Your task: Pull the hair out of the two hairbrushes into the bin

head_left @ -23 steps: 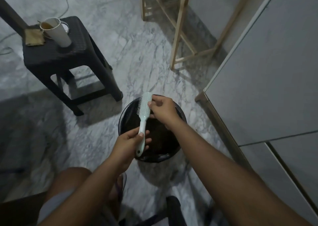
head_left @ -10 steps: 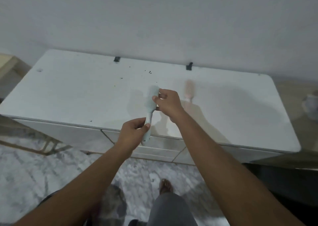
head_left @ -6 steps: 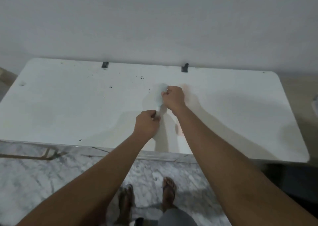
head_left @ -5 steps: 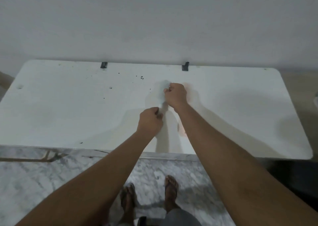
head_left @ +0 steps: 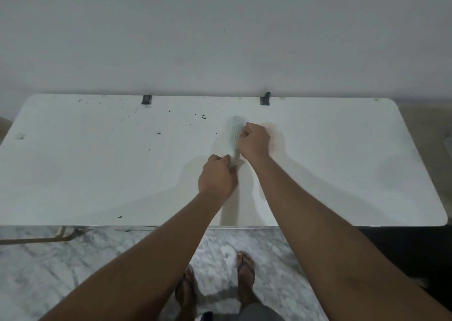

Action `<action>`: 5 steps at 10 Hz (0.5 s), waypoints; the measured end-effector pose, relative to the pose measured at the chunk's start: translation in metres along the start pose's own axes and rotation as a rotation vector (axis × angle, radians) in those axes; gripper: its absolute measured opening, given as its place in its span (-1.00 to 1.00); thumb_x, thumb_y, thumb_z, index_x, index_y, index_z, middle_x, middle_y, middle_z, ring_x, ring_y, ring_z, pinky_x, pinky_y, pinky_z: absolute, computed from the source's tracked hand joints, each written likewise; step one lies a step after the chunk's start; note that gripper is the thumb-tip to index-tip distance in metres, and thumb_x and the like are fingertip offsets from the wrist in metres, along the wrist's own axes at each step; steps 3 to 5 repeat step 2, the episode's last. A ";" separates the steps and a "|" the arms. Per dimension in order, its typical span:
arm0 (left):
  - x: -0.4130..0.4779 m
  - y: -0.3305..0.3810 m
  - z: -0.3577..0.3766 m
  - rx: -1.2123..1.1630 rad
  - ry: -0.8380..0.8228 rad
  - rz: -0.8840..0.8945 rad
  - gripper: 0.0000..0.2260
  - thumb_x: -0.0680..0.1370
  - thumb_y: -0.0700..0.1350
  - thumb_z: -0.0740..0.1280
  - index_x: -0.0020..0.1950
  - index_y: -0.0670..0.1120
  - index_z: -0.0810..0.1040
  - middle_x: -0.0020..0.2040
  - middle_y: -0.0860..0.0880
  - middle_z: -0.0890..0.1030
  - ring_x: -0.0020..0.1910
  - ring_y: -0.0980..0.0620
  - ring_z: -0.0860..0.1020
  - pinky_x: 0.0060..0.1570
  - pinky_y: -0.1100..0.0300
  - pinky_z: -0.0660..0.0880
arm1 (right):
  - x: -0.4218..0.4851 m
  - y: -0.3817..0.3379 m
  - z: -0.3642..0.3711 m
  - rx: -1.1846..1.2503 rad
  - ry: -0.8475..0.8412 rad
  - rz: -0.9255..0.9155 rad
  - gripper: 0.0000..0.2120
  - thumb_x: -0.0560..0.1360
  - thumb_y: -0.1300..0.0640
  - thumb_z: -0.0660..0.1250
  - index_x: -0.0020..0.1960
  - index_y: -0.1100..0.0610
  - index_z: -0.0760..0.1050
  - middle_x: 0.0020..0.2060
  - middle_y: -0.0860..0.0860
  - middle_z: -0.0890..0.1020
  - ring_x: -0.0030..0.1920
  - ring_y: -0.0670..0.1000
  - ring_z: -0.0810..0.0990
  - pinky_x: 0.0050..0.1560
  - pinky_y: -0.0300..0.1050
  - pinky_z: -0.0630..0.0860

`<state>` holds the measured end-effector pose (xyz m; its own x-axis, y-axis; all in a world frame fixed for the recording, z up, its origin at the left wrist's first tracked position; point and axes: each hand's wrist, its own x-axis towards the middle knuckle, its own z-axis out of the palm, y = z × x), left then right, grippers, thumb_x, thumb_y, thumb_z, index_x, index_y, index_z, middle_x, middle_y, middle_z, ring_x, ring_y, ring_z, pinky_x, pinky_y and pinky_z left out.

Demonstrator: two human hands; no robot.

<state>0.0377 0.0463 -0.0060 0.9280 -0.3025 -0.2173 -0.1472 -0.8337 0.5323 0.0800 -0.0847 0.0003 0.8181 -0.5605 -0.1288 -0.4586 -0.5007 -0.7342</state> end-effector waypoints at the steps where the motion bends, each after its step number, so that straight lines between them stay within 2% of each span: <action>1: 0.000 0.000 -0.002 0.043 -0.033 0.011 -0.76 0.61 0.00 0.21 0.02 -0.14 0.54 0.01 -0.15 0.52 -0.06 -0.19 0.56 -0.10 0.02 0.56 | -0.001 -0.006 -0.004 -0.011 -0.014 -0.002 -0.57 0.46 0.40 0.17 -0.40 0.07 0.05 -0.48 -0.04 0.17 -0.34 0.03 0.19 -0.38 -0.13 0.05; 2: 0.001 0.001 -0.003 0.030 -0.027 0.018 -0.71 0.64 0.04 0.19 0.06 -0.17 0.53 0.01 -0.15 0.50 -0.08 -0.18 0.56 -0.11 0.05 0.53 | -0.002 -0.007 -0.004 0.040 -0.069 0.018 -0.71 0.54 0.30 0.25 -0.34 0.12 0.42 -0.37 0.02 0.51 -0.28 0.08 0.46 -0.22 -0.15 0.38; 5: 0.001 0.001 -0.003 0.030 -0.027 0.018 -0.71 0.64 0.04 0.19 0.06 -0.17 0.53 0.01 -0.15 0.50 -0.08 -0.18 0.56 -0.11 0.05 0.53 | -0.002 -0.007 -0.004 0.040 -0.069 0.018 -0.71 0.54 0.30 0.25 -0.34 0.12 0.42 -0.37 0.02 0.51 -0.28 0.08 0.46 -0.22 -0.15 0.38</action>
